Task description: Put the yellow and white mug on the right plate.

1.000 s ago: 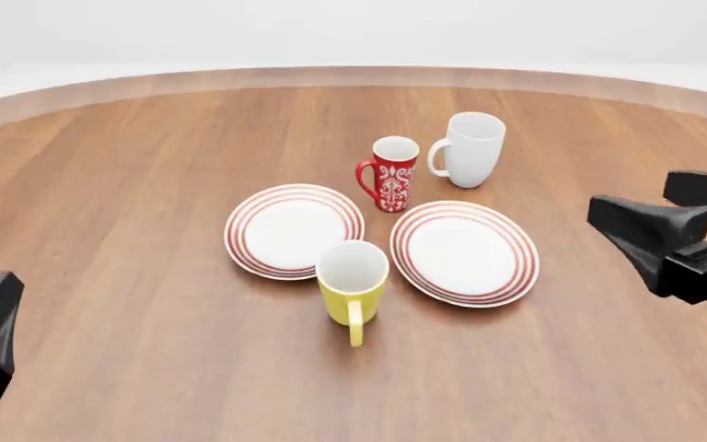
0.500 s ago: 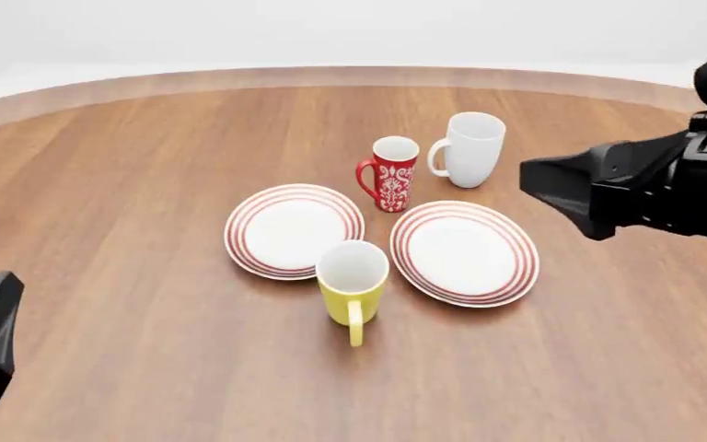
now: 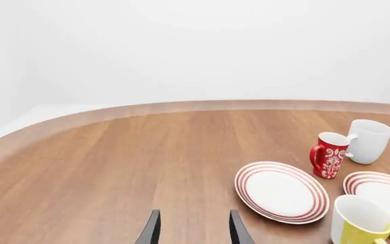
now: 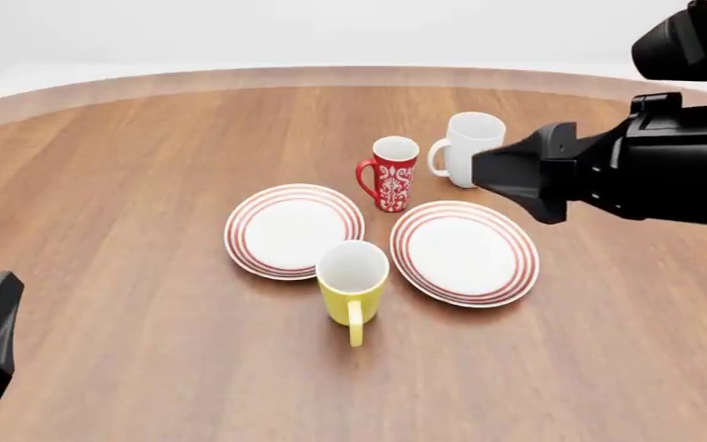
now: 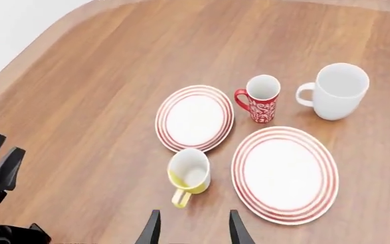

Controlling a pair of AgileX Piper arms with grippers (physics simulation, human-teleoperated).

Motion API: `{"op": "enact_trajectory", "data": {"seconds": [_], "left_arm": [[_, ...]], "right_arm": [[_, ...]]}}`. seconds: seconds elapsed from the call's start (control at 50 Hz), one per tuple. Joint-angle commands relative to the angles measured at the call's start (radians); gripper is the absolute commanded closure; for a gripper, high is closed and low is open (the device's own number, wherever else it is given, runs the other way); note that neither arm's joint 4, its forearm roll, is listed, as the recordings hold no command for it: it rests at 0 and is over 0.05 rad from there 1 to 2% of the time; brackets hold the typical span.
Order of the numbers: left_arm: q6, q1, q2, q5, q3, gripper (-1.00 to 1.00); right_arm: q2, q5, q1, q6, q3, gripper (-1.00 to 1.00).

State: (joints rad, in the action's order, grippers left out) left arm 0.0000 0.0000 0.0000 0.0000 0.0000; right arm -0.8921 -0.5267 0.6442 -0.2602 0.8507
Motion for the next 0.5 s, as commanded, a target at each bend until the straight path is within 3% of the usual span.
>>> {"op": "enact_trajectory", "data": {"seconds": [0.02, 0.24, 0.5], "left_arm": [[0.000, 0.000, 0.000, 0.000, 0.000, -1.00], [0.000, 0.000, 0.000, 0.000, 0.000, -1.00], [0.000, 0.000, 0.000, 0.000, 0.000, -1.00]], "right_arm": [[-0.050, 0.003, 0.035, -0.018, 0.021, -1.00], [-0.070, 0.029, 0.090, -0.028, 0.026, -1.00], [-0.067, 0.043, 0.095, -0.011, 0.020, -1.00]]}}
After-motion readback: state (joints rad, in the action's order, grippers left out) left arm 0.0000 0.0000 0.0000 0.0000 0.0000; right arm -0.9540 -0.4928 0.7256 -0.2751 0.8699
